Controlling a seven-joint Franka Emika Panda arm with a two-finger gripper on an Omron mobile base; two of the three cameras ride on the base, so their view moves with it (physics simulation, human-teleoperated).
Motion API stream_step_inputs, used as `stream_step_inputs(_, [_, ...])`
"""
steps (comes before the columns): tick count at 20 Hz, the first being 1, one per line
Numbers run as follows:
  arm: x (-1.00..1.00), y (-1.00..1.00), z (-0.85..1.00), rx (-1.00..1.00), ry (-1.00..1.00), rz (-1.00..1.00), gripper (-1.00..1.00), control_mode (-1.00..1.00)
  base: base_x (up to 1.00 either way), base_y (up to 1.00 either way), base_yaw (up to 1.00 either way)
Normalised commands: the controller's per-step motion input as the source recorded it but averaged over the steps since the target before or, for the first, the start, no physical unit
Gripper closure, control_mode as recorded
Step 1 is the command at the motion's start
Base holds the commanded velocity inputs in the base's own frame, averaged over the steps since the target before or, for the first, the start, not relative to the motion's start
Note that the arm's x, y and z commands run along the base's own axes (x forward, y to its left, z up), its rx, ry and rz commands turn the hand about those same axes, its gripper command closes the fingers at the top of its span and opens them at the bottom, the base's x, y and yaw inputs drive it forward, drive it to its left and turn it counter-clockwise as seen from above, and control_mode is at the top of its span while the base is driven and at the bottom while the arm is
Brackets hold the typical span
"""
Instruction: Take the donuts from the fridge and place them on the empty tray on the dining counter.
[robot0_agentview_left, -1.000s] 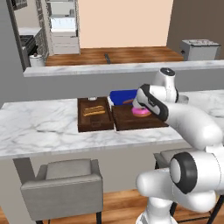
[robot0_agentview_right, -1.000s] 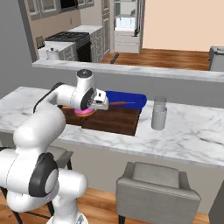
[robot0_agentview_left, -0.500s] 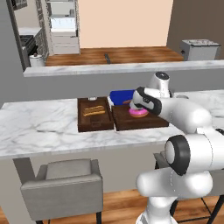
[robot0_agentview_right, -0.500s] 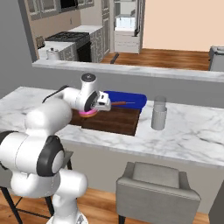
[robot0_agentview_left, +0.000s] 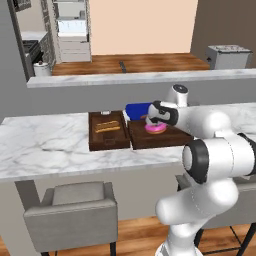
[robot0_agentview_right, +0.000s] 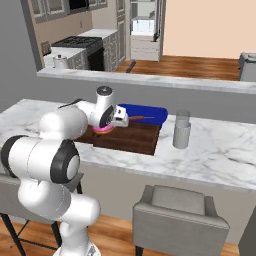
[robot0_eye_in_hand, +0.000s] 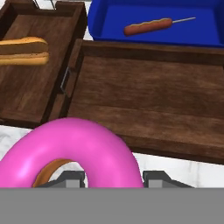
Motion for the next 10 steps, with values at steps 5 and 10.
stream_step_inputs(5, [0.27, 0.0, -0.18, 0.0, 0.0, 0.0, 1.0, -1.0, 0.0, 0.0, 0.0])
stream_step_inputs(10, [0.09, 0.0, -0.16, 0.0, 0.0, 0.0, 1.0, -1.0, 0.0, 0.0, 0.0])
